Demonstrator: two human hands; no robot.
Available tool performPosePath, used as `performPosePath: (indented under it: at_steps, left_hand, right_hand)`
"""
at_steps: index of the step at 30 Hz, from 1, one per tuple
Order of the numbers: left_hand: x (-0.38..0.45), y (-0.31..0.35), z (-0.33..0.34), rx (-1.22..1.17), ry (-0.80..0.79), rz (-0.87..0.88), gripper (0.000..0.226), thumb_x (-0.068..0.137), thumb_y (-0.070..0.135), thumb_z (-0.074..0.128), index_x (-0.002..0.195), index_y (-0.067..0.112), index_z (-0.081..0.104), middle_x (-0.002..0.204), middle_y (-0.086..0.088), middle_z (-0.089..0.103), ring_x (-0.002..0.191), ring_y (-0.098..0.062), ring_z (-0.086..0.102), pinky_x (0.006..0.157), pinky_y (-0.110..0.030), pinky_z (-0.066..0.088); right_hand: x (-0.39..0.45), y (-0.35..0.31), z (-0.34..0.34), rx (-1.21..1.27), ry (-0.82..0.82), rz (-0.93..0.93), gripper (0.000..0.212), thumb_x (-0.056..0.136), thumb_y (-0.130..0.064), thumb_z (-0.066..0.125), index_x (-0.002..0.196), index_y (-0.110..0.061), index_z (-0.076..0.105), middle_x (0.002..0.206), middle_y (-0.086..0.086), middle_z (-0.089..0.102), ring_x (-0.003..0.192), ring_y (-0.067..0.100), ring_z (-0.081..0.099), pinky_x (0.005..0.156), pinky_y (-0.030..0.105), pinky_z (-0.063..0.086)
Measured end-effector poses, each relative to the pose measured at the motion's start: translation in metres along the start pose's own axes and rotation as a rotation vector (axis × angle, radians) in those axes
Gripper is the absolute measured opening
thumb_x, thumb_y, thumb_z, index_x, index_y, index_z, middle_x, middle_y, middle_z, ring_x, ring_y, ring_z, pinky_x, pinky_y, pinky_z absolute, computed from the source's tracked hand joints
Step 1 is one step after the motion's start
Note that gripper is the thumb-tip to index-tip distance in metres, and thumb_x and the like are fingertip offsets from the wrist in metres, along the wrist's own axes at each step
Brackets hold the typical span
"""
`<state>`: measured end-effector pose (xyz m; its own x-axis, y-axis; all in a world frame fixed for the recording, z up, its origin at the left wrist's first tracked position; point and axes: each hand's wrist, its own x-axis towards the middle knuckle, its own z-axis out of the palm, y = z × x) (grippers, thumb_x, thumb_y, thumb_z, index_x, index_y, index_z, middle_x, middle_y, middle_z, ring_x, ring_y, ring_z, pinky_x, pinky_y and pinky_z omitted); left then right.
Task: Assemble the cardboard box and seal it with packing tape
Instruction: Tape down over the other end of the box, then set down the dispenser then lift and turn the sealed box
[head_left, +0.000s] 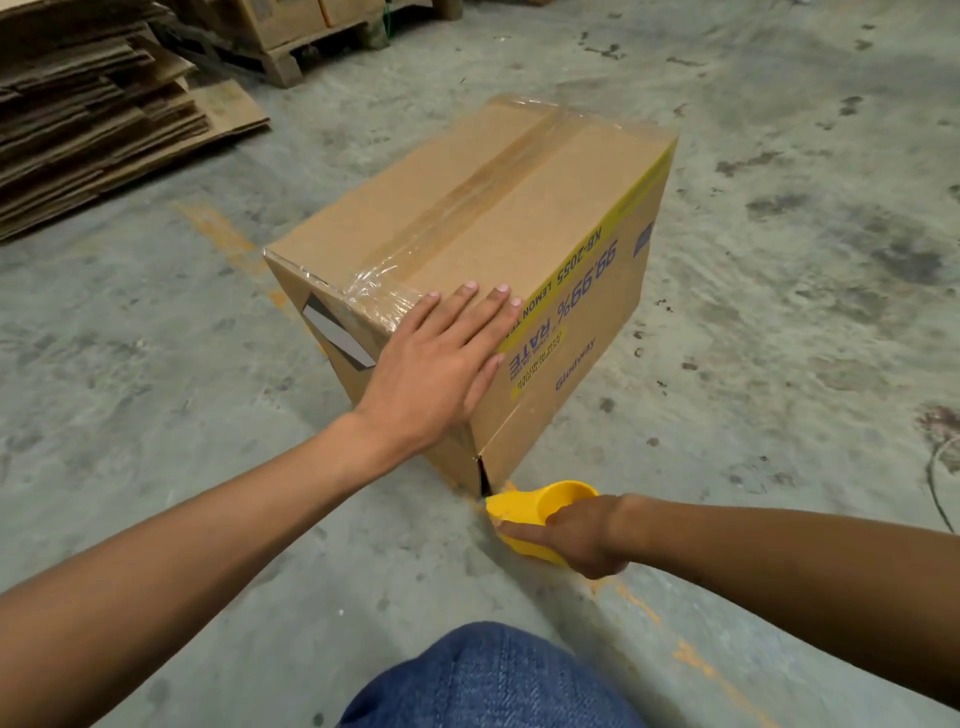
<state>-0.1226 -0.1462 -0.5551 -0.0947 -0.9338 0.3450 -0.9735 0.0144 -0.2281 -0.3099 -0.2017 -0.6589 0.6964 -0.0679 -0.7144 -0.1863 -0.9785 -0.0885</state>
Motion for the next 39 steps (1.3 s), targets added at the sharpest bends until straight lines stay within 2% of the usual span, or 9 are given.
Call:
performPosePath:
  at_steps: [5, 10, 17, 22, 24, 26, 29, 33, 39]
  left_hand:
    - [0.002, -0.004, 0.009, -0.028, -0.026, 0.063, 0.050, 0.100, 0.033, 0.035, 0.148, 0.016, 0.041, 0.153, -0.003, 0.042, 0.140, -0.028, 0.041, 0.110, -0.047, 0.035]
    - [-0.013, -0.019, 0.017, -0.067, -0.076, 0.158, 0.051, 0.102, 0.033, 0.035, 0.150, 0.017, 0.036, 0.157, 0.001, 0.035, 0.144, -0.024, 0.034, 0.113, -0.046, 0.032]
    - [-0.074, -0.053, 0.030, -0.240, -0.182, 0.329, 0.052, 0.100, 0.022, 0.036, 0.152, 0.017, 0.032, 0.160, 0.004, 0.027, 0.150, -0.023, 0.019, 0.117, -0.053, 0.022]
    - [-0.120, -0.078, 0.049, -0.420, -0.174, 0.073, 0.051, 0.100, 0.022, 0.033, 0.150, 0.011, 0.034, 0.160, -0.003, 0.029, 0.150, -0.028, 0.019, 0.116, -0.058, 0.021]
    - [-0.132, -0.072, 0.054, -0.557, -0.143, -0.057, 0.053, 0.101, 0.032, 0.029, 0.148, 0.007, 0.037, 0.160, -0.006, 0.028, 0.150, -0.027, 0.016, 0.119, -0.053, 0.017]
    - [-0.140, -0.057, 0.060, -0.697, -0.111, -0.228, 0.057, 0.102, 0.040, 0.024, 0.148, 0.009, 0.037, 0.161, -0.004, 0.025, 0.151, -0.019, 0.014, 0.122, -0.041, 0.013]
    - [-0.134, -0.032, 0.064, -0.753, -0.077, -0.598, 0.056, 0.101, 0.043, 0.025, 0.151, 0.020, 0.030, 0.161, 0.005, 0.018, 0.147, -0.003, 0.015, 0.119, -0.019, 0.012]
    - [-0.108, -0.030, 0.061, -0.713, -0.085, -0.722, 0.064, 0.093, 0.047, 0.037, 0.149, 0.017, 0.038, 0.155, 0.002, 0.037, 0.142, -0.012, 0.032, 0.112, -0.024, 0.021]
    - [-0.054, -0.076, 0.038, -0.780, -0.465, -0.820, 0.073, 0.097, 0.048, 0.046, 0.156, 0.026, 0.010, 0.158, 0.001, 0.031, 0.140, -0.022, 0.037, 0.102, -0.027, 0.028]
  right_hand:
    - [0.020, 0.007, 0.026, 0.004, 0.046, -0.059, 0.086, 0.099, -0.016, 0.052, 0.156, -0.030, -0.011, 0.146, 0.023, 0.043, 0.119, 0.038, 0.053, 0.089, 0.042, 0.042]
    - [0.024, 0.002, 0.008, 0.016, 0.029, 0.034, 0.050, 0.099, -0.054, 0.037, 0.141, -0.030, 0.050, 0.136, 0.011, 0.056, 0.120, 0.035, 0.054, 0.091, 0.040, 0.045]
    - [-0.029, 0.003, -0.040, 0.360, 0.971, -0.171, 0.026, 0.096, -0.037, 0.045, 0.089, -0.021, 0.065, 0.069, -0.003, 0.064, 0.066, 0.024, 0.060, 0.056, 0.034, 0.046]
    - [-0.052, 0.054, -0.054, 0.408, 1.440, 0.073, 0.024, 0.092, -0.031, 0.049, 0.096, -0.021, 0.070, 0.080, -0.003, 0.069, 0.069, 0.018, 0.062, 0.061, 0.034, 0.051]
    - [-0.051, 0.087, -0.044, 0.355, 1.349, 0.348, 0.032, 0.092, -0.037, 0.046, 0.116, -0.026, 0.065, 0.103, 0.004, 0.067, 0.093, 0.026, 0.062, 0.082, 0.043, 0.050]
    - [-0.052, 0.118, -0.020, 0.297, 1.064, 0.660, 0.048, 0.094, -0.049, 0.040, 0.138, -0.031, 0.049, 0.135, 0.010, 0.053, 0.124, 0.034, 0.047, 0.102, 0.051, 0.037]
    - [-0.061, 0.148, 0.009, 0.515, 0.752, 0.940, 0.069, 0.090, -0.070, 0.026, 0.151, -0.037, 0.025, 0.161, 0.011, 0.022, 0.144, 0.039, 0.022, 0.111, 0.063, 0.019]
    - [-0.072, 0.165, 0.005, 0.696, 0.724, 0.978, 0.080, 0.085, -0.075, 0.026, 0.147, -0.024, 0.033, 0.155, 0.022, 0.025, 0.136, 0.048, 0.034, 0.110, 0.057, 0.031]
    - [-0.064, 0.169, -0.031, 0.658, 0.859, 0.900, 0.074, 0.090, -0.064, 0.037, 0.145, -0.015, 0.043, 0.153, 0.025, 0.033, 0.138, 0.040, 0.036, 0.109, 0.048, 0.033]
